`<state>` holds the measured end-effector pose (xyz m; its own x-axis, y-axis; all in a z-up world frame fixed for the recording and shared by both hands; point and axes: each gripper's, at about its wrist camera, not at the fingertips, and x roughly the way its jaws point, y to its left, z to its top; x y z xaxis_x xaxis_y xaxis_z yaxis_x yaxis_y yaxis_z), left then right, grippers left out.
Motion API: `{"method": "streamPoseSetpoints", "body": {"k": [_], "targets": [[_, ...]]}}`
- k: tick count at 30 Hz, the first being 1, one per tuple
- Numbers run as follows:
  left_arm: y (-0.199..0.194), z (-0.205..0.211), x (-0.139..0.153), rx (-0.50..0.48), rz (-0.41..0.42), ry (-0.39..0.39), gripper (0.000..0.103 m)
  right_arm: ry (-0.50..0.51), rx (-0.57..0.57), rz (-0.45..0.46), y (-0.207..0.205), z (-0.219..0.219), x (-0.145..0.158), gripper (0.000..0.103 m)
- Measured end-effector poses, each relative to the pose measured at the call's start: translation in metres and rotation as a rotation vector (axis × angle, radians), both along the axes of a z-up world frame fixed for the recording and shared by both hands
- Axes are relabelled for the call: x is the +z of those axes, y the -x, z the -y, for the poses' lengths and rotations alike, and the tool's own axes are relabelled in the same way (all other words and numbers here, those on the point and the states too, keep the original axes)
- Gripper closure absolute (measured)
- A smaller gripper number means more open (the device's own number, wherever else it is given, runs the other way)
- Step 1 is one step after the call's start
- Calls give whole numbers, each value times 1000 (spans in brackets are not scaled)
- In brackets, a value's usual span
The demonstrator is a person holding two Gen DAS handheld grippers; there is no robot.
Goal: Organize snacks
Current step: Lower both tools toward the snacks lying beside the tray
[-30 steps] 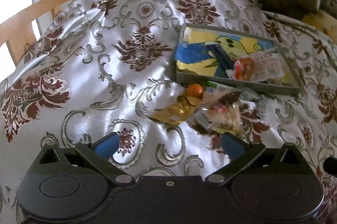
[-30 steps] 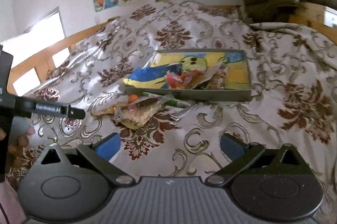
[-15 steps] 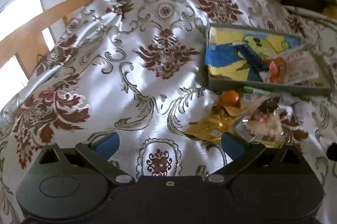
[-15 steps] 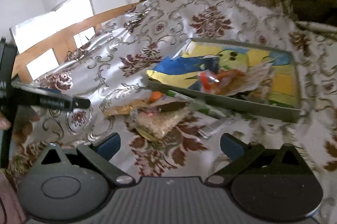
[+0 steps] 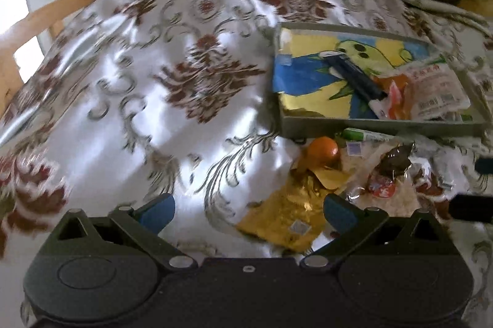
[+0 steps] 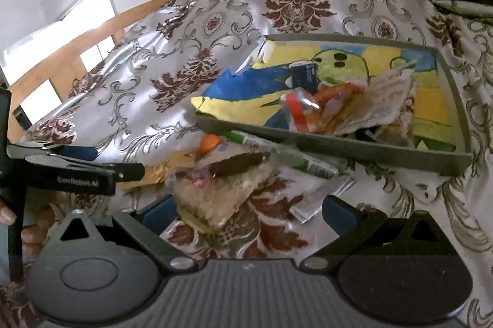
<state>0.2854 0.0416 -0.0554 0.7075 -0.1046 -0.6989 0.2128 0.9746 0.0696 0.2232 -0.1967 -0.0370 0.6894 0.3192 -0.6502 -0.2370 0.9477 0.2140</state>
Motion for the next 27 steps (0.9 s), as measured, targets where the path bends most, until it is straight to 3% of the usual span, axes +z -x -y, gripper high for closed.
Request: {"method": "streamPoseSetpoints", "body": {"k": [7,12,17,23,27], "targets": [[-5,13,-13,-107,47,-94,1,-56,-55,-40,-19,3,-5,4],[-4,20,-19,-172,75,-139,1,-95,-63,-63,-34,-5,-7,15],[-8,18,-22,-162,63,-112,1,-106,-84,-101,-48,-13,-15,25],[-9,17,-19,-179,33,-60,9,-152,-104,-124,-55,-18,-23,26],[-8,26,-25,-203,33,-121,13,-149,-121,-122,-58,-22,-27,28]]}}
